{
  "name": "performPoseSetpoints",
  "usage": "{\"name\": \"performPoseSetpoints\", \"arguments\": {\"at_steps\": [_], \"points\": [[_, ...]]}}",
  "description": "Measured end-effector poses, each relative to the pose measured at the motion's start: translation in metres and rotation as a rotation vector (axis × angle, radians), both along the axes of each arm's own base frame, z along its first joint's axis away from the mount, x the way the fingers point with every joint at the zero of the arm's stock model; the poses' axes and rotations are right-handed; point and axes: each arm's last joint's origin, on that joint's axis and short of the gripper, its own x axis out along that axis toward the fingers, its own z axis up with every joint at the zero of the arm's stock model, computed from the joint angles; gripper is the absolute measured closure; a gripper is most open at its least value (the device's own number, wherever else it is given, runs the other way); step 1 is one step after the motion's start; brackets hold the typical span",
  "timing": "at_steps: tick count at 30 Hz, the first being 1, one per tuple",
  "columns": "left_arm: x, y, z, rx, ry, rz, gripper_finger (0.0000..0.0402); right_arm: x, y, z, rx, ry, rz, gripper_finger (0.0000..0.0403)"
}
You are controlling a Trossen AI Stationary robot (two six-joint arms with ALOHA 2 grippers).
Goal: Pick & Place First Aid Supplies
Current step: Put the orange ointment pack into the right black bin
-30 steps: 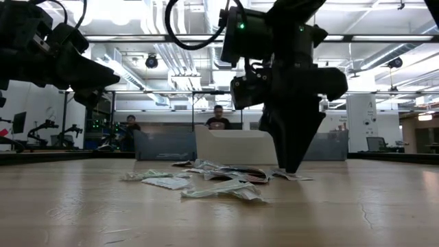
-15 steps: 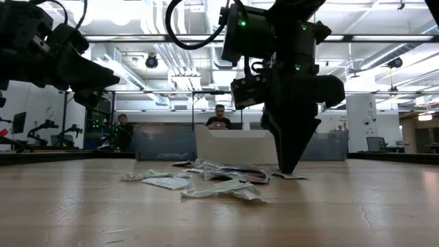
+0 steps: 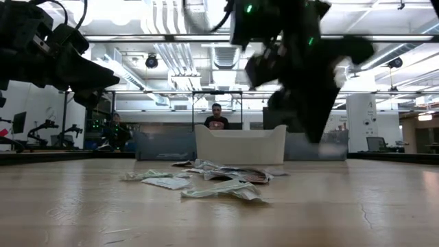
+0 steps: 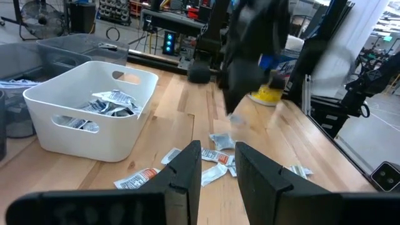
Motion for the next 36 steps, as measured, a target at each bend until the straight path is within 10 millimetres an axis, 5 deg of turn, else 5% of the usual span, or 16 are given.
{"name": "performPoseSetpoints", "arguments": {"at_steps": [7,14,21,28,36], "points": [[0.0,0.0,0.0,-0.001,0.006,0.0,0.0307,-0.006,-0.006,0.024,0.046,-0.065,0.056,0.0395],[0.0,0.0,-0.001,-0.001,0.006,0.0,0.0307,0.012,-0.019,0.032,0.054,-0.259,0.033,0.0394],[0.0,0.0,-0.001,-0.015,0.007,0.002,0.0307,0.041,-0.072,0.058,-0.205,-0.646,-0.362,0.0394],[0.0,0.0,-0.001,-0.067,0.007,0.01,0.0307,0.01,-0.139,0.09,-0.55,-0.667,-0.787,0.0394],[0.0,0.0,0.0,-0.071,0.006,0.013,0.0307,-0.039,-0.201,0.102,-0.747,-0.493,-0.994,0.0394]]}}
